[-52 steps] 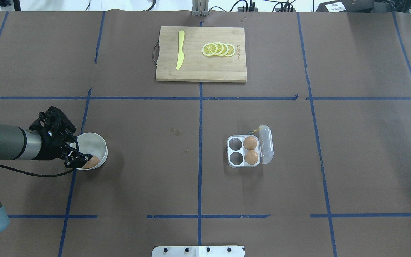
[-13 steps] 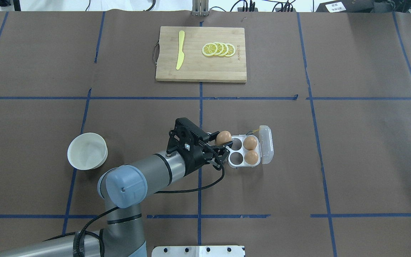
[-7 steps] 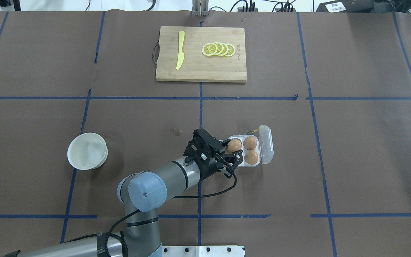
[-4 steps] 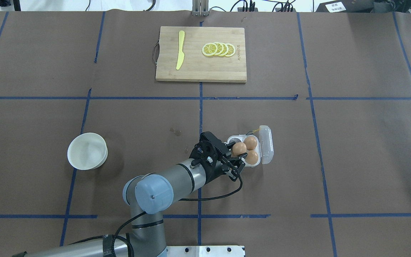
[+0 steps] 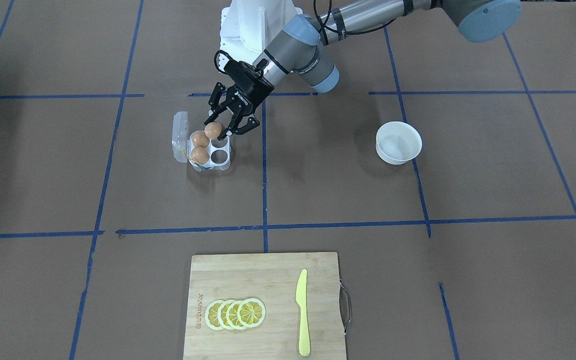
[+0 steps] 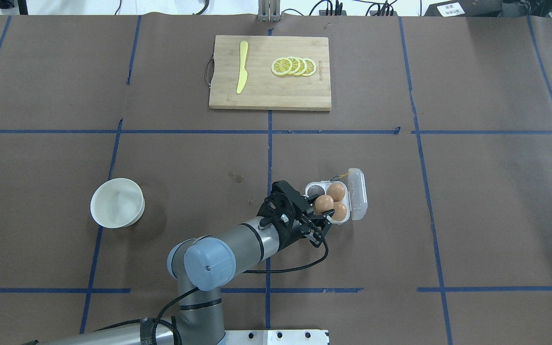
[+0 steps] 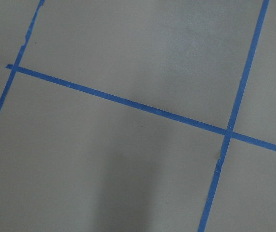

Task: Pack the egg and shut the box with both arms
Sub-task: 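Lower the egg into an empty carton slot and open the left gripper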

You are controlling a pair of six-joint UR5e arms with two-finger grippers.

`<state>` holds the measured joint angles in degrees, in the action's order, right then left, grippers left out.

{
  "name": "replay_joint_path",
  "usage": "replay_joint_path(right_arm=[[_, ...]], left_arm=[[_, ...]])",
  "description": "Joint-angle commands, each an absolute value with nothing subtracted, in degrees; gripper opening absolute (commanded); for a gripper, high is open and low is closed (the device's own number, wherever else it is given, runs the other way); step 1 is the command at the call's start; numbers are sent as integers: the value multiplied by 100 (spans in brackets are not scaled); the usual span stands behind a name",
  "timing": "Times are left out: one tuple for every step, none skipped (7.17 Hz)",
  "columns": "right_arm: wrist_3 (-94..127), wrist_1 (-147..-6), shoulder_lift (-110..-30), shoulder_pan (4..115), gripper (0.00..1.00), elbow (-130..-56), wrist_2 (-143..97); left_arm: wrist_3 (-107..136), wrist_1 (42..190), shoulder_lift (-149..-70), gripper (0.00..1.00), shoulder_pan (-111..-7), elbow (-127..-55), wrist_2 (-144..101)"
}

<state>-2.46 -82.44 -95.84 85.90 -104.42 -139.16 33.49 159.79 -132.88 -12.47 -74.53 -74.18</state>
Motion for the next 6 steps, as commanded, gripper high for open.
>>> replay_joint_path(right_arm=[[-246,-8244,-9580,8596,100,-10441,-13913],[-246,-8244,-9589,8596,100,-10441,-13913],[-246,-8244,-9589,8596,100,-10441,-13913],[-246,-8244,-9589,8596,100,-10441,-13913],[-246,-8244,-9589,8596,100,-10441,-13913],[-246,-8244,-9589,8596,100,-10441,-13913]], left_arm=[[3349,15979,-13315,50,-1239,-7418,-7418],[3349,15979,-13333,54,-1239,-7401,-7418],[3349,15979,-13333,57,-1239,-7400,-7418],[3349,15979,-13333,58,-1239,-7409,-7418],[3349,15979,-13333,58,-1239,-7400,-7418],[3349,15979,-13333,58,-1239,-7400,-7418]])
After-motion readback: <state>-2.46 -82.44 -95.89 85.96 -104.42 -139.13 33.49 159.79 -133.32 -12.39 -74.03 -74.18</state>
